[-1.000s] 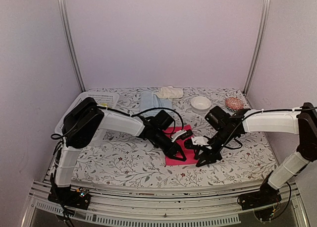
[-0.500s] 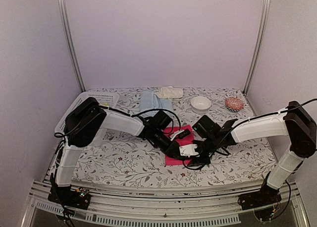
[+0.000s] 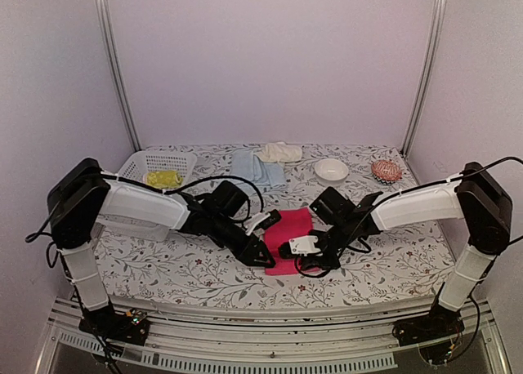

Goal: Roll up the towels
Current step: Roll the towel at the center of the board.

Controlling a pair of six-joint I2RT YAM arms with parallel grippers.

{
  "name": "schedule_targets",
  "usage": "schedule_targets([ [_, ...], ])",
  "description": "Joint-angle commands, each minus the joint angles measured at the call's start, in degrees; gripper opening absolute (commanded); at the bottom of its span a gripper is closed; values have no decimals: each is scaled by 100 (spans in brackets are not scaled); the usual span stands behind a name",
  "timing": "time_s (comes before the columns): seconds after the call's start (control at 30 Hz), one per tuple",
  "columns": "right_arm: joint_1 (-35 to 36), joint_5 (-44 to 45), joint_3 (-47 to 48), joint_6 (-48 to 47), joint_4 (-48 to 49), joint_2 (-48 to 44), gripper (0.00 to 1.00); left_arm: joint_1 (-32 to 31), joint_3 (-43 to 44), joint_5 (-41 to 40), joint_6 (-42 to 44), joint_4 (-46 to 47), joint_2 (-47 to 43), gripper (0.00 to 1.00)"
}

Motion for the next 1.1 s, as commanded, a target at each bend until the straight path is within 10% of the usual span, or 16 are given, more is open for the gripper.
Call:
schedule_targets([
  [0.0, -265, -1694, 549, 297, -2162, 402, 4, 20, -976, -1118, -3, 440, -945, 48],
  [0.3, -1204, -3551, 2753, -103, -4874, 2349, 4, -1518, -2297, -3561, 1568, 1980, -2439, 49],
  [1.07, -1504, -3815, 3411, -214, -5208, 3469, 4, -1889, 190, -4179, 3223, 1005, 723, 43],
])
